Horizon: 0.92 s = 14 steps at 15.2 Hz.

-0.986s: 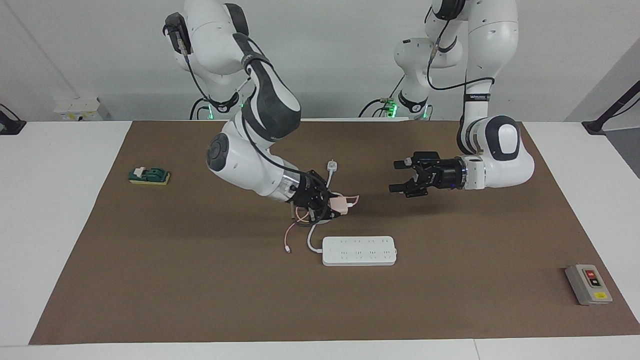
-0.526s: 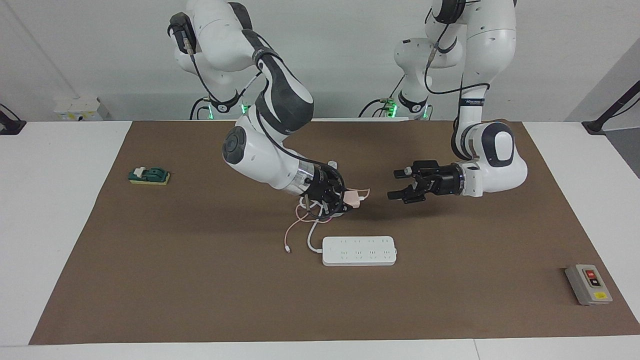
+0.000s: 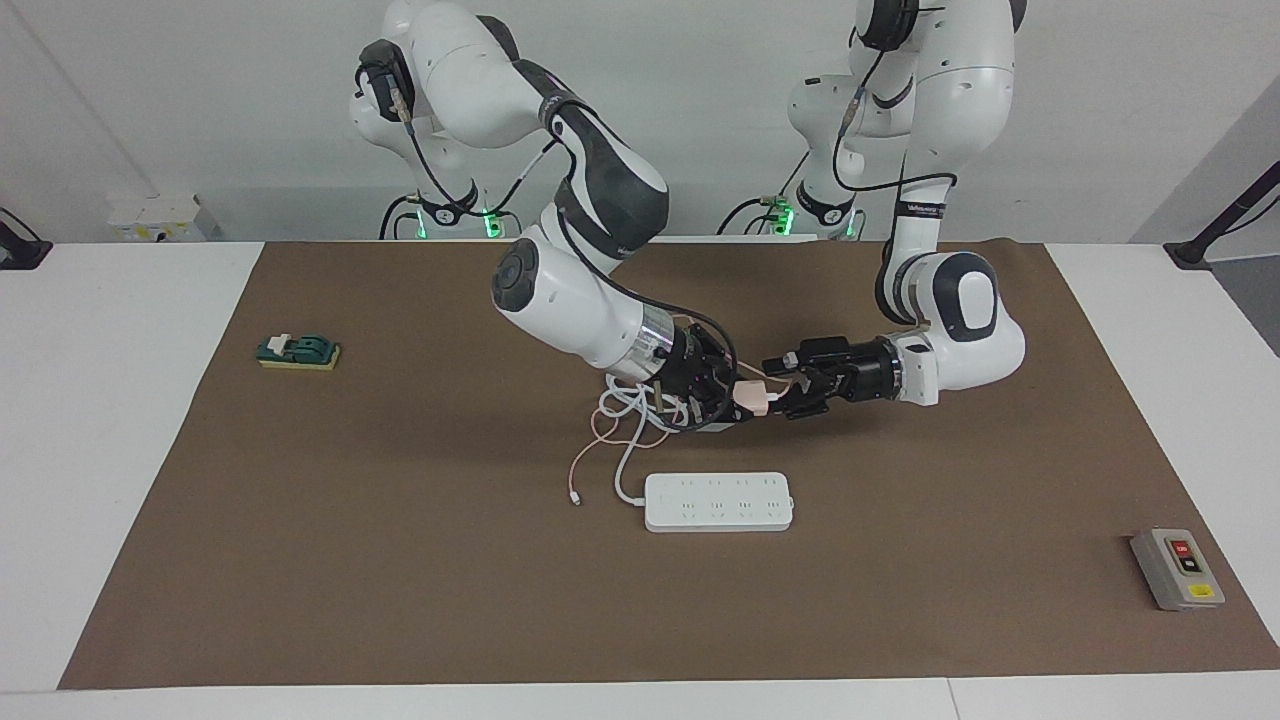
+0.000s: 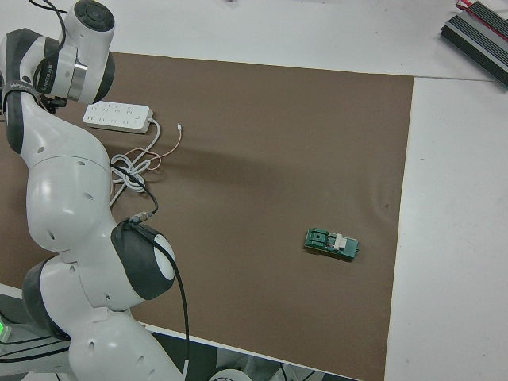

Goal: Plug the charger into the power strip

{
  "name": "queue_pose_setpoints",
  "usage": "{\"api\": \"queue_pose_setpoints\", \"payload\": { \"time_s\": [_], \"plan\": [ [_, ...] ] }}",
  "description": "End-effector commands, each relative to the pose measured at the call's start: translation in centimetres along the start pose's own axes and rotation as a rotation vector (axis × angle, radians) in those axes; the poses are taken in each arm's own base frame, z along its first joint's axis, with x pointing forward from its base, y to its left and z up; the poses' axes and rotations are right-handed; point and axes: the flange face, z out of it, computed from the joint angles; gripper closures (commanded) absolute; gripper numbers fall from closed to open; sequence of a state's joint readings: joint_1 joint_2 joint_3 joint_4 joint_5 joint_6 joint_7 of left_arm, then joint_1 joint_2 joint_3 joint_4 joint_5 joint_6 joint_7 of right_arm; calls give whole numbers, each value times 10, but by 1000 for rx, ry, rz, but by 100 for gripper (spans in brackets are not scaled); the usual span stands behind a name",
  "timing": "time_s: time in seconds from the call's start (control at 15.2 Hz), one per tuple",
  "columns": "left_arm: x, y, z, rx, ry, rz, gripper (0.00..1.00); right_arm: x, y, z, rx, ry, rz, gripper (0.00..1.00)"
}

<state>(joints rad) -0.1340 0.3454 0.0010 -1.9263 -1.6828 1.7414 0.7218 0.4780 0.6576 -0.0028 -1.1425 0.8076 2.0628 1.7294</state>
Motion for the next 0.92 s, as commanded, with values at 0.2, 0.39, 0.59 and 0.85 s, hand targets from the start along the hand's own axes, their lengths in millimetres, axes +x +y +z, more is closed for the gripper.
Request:
{"api": "queue_pose_setpoints", "payload": {
  "time_s": [0.2, 0.39, 0.59, 0.85],
  "plan": [
    [8, 5, 5, -10, 17, -15, 0, -8, -3, 1, -2, -35, 14, 100],
    [13, 7, 9, -27, 15, -10, 0, -8, -3, 1, -4, -34, 14, 100],
    [20, 1, 12, -27, 14, -10, 0, -8, -3, 1, -5, -33, 14, 100],
    [20, 2, 15, -32, 11, -6, 11, -8, -3, 1, -5, -33, 14, 100]
  ]
}}
